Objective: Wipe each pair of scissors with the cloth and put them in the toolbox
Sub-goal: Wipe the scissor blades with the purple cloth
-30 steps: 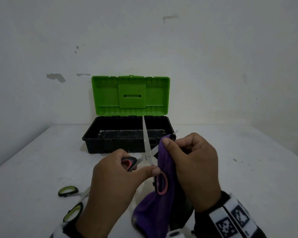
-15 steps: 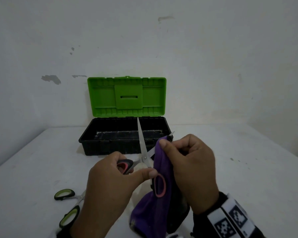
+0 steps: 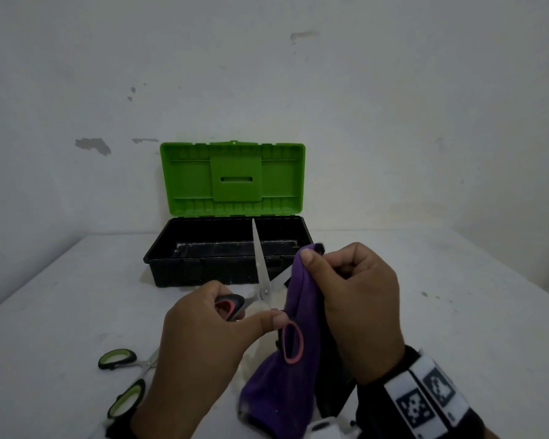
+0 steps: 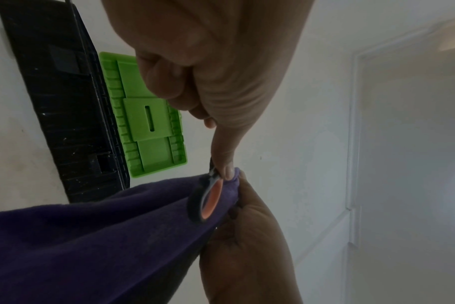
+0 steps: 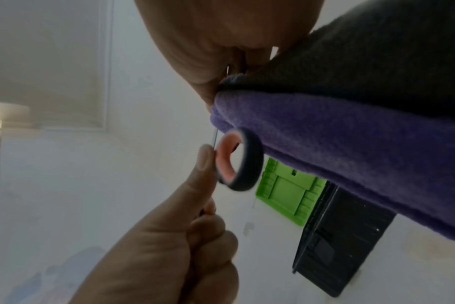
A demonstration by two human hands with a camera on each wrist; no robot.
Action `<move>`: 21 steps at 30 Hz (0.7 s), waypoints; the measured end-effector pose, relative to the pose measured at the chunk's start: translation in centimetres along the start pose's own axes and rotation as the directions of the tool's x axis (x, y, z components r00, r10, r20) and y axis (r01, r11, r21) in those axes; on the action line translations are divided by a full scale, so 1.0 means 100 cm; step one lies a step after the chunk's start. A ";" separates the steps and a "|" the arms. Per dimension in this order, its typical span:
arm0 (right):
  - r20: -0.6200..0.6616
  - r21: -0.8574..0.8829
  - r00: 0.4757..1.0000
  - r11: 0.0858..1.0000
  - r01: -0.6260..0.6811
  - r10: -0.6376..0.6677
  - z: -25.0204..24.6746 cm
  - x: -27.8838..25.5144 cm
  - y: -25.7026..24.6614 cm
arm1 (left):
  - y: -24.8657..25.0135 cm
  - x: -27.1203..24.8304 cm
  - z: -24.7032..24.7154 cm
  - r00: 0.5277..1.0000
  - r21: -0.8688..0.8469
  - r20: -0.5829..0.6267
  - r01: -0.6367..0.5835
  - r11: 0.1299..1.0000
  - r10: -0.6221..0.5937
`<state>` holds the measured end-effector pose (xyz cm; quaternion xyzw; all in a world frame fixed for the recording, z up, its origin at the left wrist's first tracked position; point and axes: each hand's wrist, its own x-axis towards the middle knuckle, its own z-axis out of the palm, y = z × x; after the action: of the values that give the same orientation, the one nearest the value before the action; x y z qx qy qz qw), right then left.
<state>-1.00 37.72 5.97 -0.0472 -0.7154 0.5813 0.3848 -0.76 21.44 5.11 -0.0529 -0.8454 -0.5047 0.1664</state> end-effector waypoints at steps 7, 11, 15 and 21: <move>-0.032 0.015 0.999 1.000 -0.020 0.020 -0.003 0.013 0.001 | -0.003 0.000 -0.003 1.000 -0.014 0.008 0.015 1.000 -0.015; -0.059 -0.034 0.998 0.999 0.007 -0.009 -0.013 0.030 -0.001 | -0.004 0.001 -0.004 0.999 -0.014 0.003 0.053 0.998 -0.053; 0.114 -0.121 0.993 0.992 0.041 -0.028 -0.013 0.018 -0.008 | -0.003 0.006 -0.005 0.999 0.060 -0.032 0.038 0.997 -0.037; 0.169 -0.161 0.985 0.984 0.072 -0.044 0.007 -0.004 -0.006 | 0.000 0.005 0.002 0.994 0.197 -0.084 -0.057 0.979 0.074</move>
<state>-0.91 36.73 6.28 -0.0102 -0.7920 0.5099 0.3357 -1.28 21.59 5.13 -0.0412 -0.8801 -0.4158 0.2254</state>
